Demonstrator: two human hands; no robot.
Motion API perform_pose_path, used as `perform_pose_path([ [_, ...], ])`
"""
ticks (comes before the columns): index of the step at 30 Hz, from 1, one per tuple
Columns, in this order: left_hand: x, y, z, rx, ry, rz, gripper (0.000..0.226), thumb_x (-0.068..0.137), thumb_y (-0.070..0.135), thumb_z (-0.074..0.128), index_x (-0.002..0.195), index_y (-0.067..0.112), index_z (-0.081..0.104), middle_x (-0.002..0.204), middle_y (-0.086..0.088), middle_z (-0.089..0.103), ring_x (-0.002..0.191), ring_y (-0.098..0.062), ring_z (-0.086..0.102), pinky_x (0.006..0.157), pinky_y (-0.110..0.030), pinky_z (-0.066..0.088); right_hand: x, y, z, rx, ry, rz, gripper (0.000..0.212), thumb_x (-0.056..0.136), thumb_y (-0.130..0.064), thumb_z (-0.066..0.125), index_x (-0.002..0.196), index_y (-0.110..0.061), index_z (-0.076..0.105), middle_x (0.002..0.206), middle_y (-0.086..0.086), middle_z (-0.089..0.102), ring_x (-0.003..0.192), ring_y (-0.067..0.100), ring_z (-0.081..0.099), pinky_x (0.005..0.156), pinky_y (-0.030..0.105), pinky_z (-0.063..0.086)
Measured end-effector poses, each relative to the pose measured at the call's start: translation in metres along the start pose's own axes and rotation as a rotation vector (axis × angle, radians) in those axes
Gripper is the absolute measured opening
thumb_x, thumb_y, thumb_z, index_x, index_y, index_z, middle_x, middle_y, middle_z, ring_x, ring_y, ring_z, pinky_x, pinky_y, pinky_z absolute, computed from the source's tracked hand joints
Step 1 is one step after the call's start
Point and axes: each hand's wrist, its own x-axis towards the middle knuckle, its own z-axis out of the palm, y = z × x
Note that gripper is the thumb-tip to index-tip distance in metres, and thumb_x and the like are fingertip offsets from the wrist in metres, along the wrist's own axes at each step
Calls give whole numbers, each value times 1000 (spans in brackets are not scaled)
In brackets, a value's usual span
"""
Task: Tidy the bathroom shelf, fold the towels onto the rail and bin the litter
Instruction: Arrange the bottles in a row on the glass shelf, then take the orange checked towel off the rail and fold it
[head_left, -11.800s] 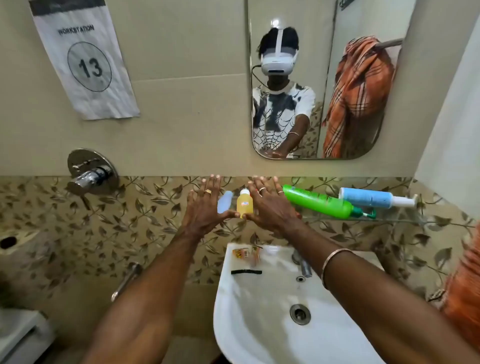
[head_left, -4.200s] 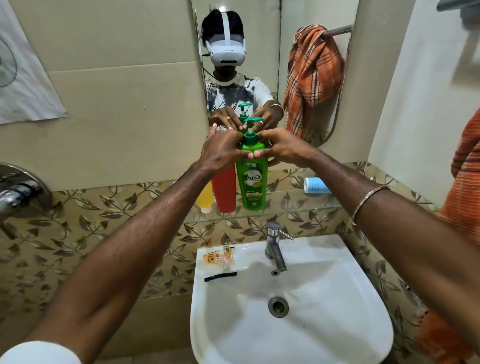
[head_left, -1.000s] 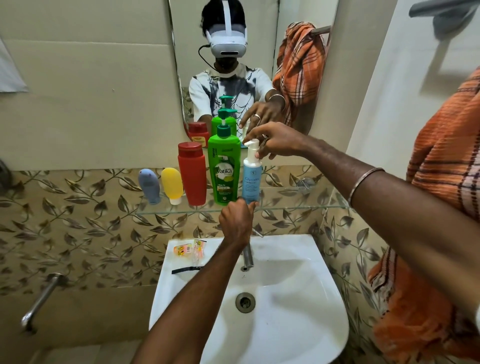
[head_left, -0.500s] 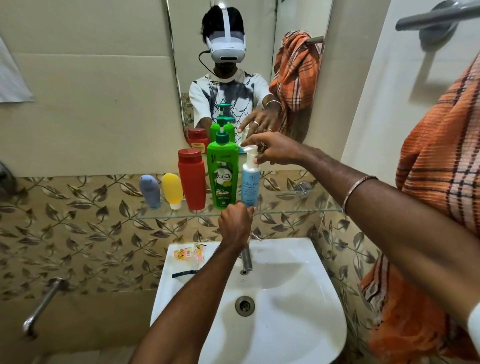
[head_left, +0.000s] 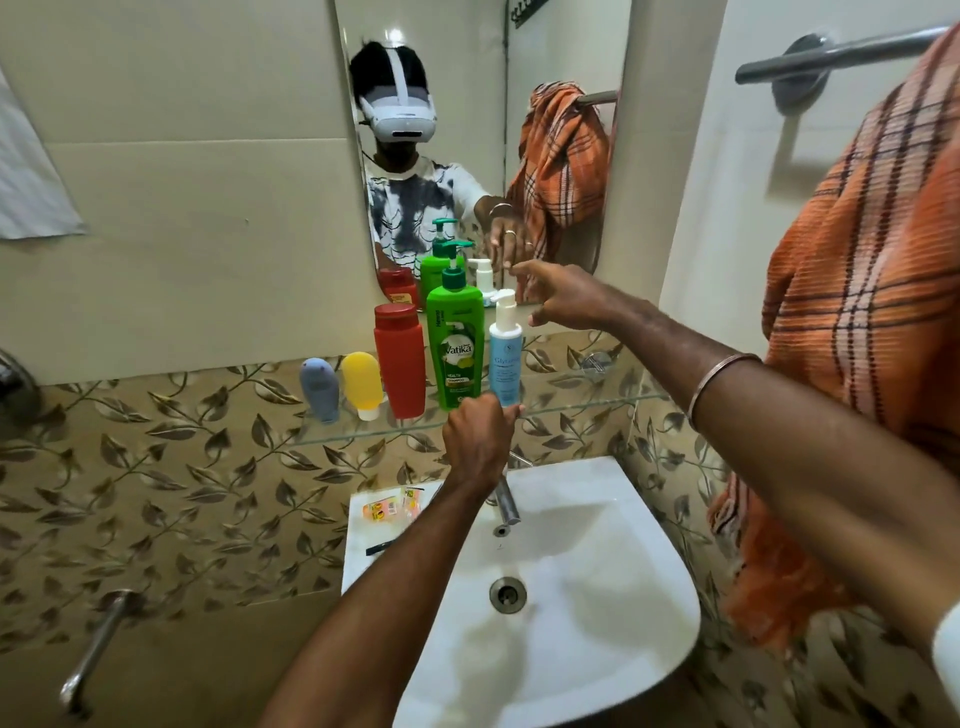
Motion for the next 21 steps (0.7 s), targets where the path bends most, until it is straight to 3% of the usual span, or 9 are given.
perform_pose_path([
  [3,-8,10,-11,-15,0,71,50,90,55,63,108,9,66,99,-8,71,86,-22,70,59,-30,51,-31,-14,-10,-74,83,31,78,86,-12,74,152,-21,35,140,11,57,124,27,58,96,40,53],
  [6,-18,30,-19,-73,29,129,52,90,58,62,106,9,68,95,-11,71,86,-27,69,65,-37,58,-65,-26,-25,-189,157,57,74,88,-18,73,152,-23,36,138,10,60,119,26,61,95,47,55],
  [11,-45,81,-32,-297,97,387,47,91,54,62,111,12,71,94,-12,76,83,-29,71,70,-40,57,-128,-48,-58,-381,377,90,63,88,-22,68,147,-26,45,127,7,68,105,25,67,86,43,56],
  [15,-71,133,-57,-708,51,480,46,91,51,64,112,11,73,95,-7,77,84,-23,72,72,-40,56,-180,-66,-86,-473,526,99,54,87,-20,62,140,-25,53,118,2,71,101,23,68,85,41,55],
  [18,-89,175,-76,-869,-21,496,56,88,62,61,120,16,68,105,-3,76,91,-20,71,79,-38,56,-218,-80,-110,-564,644,81,48,87,-18,58,135,-24,58,116,2,70,102,21,67,84,39,54],
  [21,-103,207,-92,-885,-51,546,76,81,73,58,134,19,53,110,-1,73,92,-21,70,79,-38,56,-246,-96,-137,-670,747,84,45,88,-17,53,131,-24,61,117,5,69,109,22,64,91,39,52],
])
